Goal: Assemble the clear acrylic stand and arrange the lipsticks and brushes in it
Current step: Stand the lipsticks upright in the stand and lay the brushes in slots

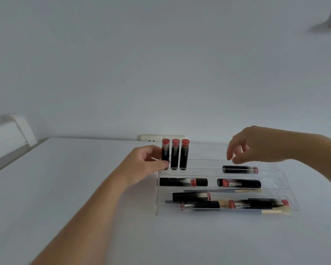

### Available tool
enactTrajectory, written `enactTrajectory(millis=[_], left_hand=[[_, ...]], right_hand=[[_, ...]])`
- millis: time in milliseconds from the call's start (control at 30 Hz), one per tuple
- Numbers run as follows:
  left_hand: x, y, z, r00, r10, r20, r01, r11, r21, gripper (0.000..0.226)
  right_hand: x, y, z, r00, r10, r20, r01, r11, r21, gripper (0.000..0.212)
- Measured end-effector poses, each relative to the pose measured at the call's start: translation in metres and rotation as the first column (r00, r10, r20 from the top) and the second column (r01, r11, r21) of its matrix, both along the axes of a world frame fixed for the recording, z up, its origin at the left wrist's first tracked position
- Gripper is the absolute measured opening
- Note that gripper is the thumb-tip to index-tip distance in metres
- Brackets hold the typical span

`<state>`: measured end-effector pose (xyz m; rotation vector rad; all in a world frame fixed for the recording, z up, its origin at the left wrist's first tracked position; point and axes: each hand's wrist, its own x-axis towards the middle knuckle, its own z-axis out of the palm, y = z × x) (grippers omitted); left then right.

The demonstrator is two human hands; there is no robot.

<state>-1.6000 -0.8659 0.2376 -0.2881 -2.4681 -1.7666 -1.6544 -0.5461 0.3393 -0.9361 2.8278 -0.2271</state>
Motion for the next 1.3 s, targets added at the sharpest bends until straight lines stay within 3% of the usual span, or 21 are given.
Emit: enactTrajectory(millis=[500, 633, 833, 933, 1100, 1300], left_hand=[[0.005, 0.003, 0.001, 0.997, -0.054, 0.057, 0.056, 0.998, -0.037, 0.034], [0.003, 0.004, 0.0, 0.997, -0.059, 0.051, 0.06, 0.998, -0.022, 0.035], [0.002, 0.003, -0.001, 0.997, -0.059, 0.054, 0.061, 0.997, -0.037, 0.034], [0.002, 0.003, 0.0, 0.997, -0.057, 0.055, 0.06, 0.997, -0.051, 0.033], [0.003, 0.003, 0.0, 0.997, -0.049, 0.053, 0.052, 0.997, -0.058, 0.032], [0.001, 0.007, 0.001, 0.999, -0.044, 0.023, 0.043, 0.999, 0.02, 0.036]], right_hand=[[-0.008, 0.001, 0.001, 0.996, 0.066, -0.064, -0.048, 0.967, 0.25, 0.009], [-0.011, 0.001, -0.004, 0.987, 0.087, -0.133, -0.035, 0.936, 0.351, 0.029], [-0.009, 0.0, 0.001, 0.988, 0.114, -0.108, -0.066, 0.926, 0.373, 0.014], [-0.006, 0.002, 0.002, 0.976, 0.137, -0.17, -0.065, 0.925, 0.375, 0.024], [0.0, 0.0, 0.002, 0.981, 0.068, -0.181, -0.03, 0.979, 0.203, 0.009], [0.006, -0.013, 0.001, 0.998, 0.061, -0.006, -0.061, 0.992, -0.115, 0.004]])
